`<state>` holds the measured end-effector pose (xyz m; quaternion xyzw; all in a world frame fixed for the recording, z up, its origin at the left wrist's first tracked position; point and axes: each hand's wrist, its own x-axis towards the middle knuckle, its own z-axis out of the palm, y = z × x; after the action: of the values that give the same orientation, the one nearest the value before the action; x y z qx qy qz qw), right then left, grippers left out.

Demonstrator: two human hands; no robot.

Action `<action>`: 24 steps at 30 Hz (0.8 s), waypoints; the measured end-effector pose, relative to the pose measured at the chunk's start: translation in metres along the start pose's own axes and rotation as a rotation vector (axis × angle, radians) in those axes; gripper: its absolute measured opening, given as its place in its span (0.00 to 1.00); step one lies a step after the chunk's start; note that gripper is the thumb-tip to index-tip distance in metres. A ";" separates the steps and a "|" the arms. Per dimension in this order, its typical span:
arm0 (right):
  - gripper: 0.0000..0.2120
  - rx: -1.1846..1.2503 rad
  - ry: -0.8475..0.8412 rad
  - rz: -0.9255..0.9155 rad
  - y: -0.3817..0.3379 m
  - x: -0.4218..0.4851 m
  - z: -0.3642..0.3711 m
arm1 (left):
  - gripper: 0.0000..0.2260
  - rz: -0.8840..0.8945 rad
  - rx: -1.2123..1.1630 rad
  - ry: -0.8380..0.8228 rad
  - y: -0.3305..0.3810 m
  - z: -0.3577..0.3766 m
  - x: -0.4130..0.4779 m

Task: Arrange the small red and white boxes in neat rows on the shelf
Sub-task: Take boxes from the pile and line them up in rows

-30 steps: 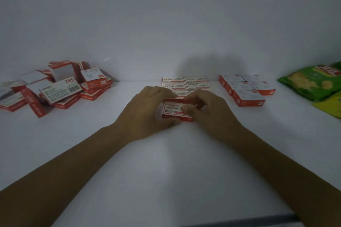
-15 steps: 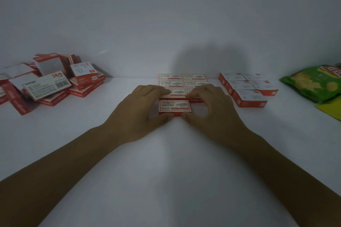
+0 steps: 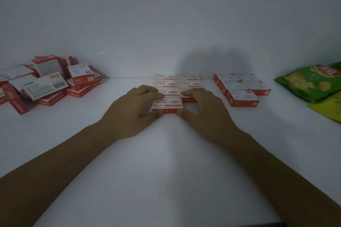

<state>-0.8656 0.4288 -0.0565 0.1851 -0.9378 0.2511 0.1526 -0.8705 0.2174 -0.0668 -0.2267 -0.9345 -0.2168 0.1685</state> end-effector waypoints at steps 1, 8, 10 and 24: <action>0.23 0.010 -0.003 0.006 0.000 0.000 0.000 | 0.26 0.004 0.000 -0.002 0.000 0.000 0.000; 0.20 0.044 0.135 0.029 -0.005 -0.002 -0.006 | 0.32 -0.008 0.023 -0.031 0.006 -0.003 -0.005; 0.17 0.069 0.183 0.031 -0.009 -0.005 -0.009 | 0.33 -0.009 0.072 -0.022 0.011 -0.007 -0.006; 0.19 0.031 0.050 -0.164 -0.057 -0.006 -0.008 | 0.28 -0.026 0.386 -0.003 0.009 -0.065 -0.059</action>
<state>-0.8349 0.3889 -0.0286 0.2571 -0.9113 0.2570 0.1933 -0.8024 0.1733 -0.0331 -0.1786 -0.9618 -0.0353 0.2044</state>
